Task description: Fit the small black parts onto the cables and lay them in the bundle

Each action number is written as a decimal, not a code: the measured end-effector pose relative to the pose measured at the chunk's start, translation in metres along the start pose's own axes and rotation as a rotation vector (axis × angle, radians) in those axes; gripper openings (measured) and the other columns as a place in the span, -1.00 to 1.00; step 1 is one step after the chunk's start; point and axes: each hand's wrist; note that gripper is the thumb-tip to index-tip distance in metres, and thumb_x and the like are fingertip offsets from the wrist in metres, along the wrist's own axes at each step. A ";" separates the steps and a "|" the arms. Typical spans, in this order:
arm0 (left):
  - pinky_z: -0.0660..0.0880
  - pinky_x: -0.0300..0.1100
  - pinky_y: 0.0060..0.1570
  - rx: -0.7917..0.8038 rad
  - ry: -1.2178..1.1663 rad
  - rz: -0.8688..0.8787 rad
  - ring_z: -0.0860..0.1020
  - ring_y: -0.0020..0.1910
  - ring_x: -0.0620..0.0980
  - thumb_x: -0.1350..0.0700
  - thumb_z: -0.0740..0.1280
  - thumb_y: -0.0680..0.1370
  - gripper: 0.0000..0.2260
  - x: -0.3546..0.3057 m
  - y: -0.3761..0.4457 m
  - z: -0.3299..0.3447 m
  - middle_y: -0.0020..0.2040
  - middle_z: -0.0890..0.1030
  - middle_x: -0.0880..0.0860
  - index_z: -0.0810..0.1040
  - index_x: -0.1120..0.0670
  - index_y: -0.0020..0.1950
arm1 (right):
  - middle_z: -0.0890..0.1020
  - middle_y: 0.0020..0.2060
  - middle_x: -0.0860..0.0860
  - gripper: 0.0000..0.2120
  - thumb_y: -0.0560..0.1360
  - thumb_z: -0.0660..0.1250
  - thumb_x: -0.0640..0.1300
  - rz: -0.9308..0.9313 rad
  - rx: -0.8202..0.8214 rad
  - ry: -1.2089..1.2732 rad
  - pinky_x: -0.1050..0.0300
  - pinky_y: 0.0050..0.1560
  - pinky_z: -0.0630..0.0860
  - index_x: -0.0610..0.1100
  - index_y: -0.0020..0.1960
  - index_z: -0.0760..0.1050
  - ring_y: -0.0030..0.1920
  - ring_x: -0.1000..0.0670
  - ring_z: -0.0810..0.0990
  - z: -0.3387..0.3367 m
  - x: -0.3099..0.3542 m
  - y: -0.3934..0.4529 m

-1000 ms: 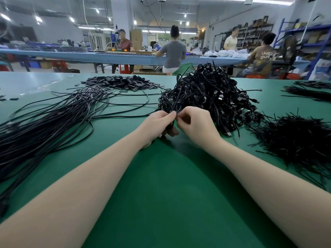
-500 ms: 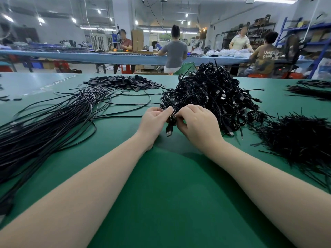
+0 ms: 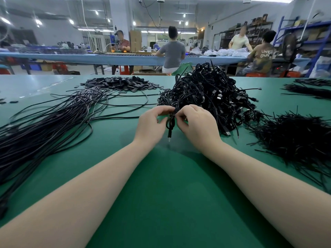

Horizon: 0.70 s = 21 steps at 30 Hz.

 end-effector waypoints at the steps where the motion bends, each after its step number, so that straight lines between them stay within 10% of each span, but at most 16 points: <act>1: 0.48 -0.29 -0.07 0.024 -0.009 -0.011 0.54 -0.15 -0.34 0.27 0.36 0.50 -0.71 0.000 0.000 -0.001 0.01 0.64 -0.21 0.64 -0.07 0.10 | 0.64 -0.14 -0.09 -0.89 0.52 0.31 -0.18 0.011 -0.001 0.014 -0.05 -0.07 0.46 -0.21 -0.08 0.57 -0.11 -0.17 0.57 0.000 -0.001 0.000; 6: 0.54 -0.10 0.05 0.062 -0.067 0.024 0.53 0.09 -0.13 0.19 0.41 0.51 -0.84 -0.004 -0.001 0.000 0.00 0.59 -0.11 0.66 0.07 0.08 | 0.62 -0.09 -0.10 -0.89 0.53 0.31 -0.19 0.067 -0.045 0.073 0.01 -0.11 0.41 -0.22 -0.03 0.57 -0.07 -0.16 0.56 -0.002 -0.006 0.003; 16: 0.32 -0.32 -0.53 0.133 -0.575 -0.482 0.58 -0.46 -0.08 0.05 0.39 0.53 -0.74 -0.015 0.001 -0.007 -0.33 0.67 0.00 0.31 -0.05 0.05 | 0.64 -0.19 -0.08 -0.90 0.52 0.32 -0.21 -0.047 -0.071 -0.121 0.00 -0.14 0.38 -0.20 -0.12 0.58 -0.16 -0.18 0.60 0.002 0.002 0.001; 21: 0.27 -0.37 -0.58 0.144 -0.759 -0.597 0.41 -0.59 -0.11 0.20 0.29 0.58 -0.86 -0.012 0.006 -0.019 -0.45 0.47 -0.03 0.46 -0.03 -0.11 | 0.64 -0.23 -0.08 -0.92 0.49 0.36 -0.21 -0.122 -0.070 -0.116 0.01 -0.18 0.43 -0.19 -0.15 0.59 -0.22 -0.15 0.61 0.005 0.009 0.001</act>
Point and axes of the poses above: each hand's wrist, its own y-axis towards the middle knuckle, its own z-axis out of the palm, x = y × z
